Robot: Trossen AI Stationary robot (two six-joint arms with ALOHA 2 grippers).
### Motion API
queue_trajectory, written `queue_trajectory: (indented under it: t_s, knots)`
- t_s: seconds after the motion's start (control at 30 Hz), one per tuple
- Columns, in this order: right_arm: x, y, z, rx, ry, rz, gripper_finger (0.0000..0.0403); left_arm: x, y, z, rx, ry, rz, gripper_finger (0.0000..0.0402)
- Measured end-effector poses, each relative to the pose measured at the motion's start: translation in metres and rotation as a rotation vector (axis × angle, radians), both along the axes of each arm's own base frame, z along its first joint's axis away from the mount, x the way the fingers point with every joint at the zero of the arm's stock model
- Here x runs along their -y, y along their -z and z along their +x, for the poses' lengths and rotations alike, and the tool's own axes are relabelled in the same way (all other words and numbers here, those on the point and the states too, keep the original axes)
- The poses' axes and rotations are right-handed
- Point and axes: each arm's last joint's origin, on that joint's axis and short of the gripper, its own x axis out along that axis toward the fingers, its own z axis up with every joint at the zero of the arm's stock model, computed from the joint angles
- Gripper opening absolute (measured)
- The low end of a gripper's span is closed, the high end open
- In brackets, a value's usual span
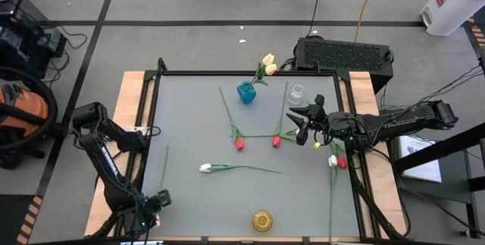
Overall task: Sort flowers into vase by color
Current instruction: Put the yellow flower into the blue vase
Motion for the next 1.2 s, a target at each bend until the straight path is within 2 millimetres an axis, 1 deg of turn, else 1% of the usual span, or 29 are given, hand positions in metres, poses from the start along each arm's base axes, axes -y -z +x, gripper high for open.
queue_trajectory:
  t_s: [0.13,0.43,0.6,0.8,1.07,1.2]
  knots:
    - [0.0000,0.0000,0.0000,0.000,0.000,0.000,0.0105,-0.0033,0.0041,-0.0011,0.000,-0.003,0.018,0.0135]
    - [0.0000,0.0000,0.0000,0.000,0.000,0.000,0.0105,-0.0027,0.0040,-0.0002,0.022,-0.006,0.018,0.0135]
    - [0.0000,0.0000,0.0000,0.000,0.000,0.000,0.0105,0.0015,0.0029,0.0017,0.046,-0.013,-0.026,0.0135]
    - [0.0000,0.0000,0.0000,0.000,0.000,0.000,0.0105,0.0015,0.0029,0.0017,0.045,-0.018,-0.026,0.0135]
    - [0.0000,0.0000,0.0000,0.000,0.000,0.000,0.0105,0.0014,0.0029,0.0016,0.034,-0.068,-0.032,0.0135]
    - [0.0000,0.0000,0.0000,0.000,0.000,0.000,0.0105,0.0015,0.0030,0.0001,0.036,-0.040,-0.024,0.0135]
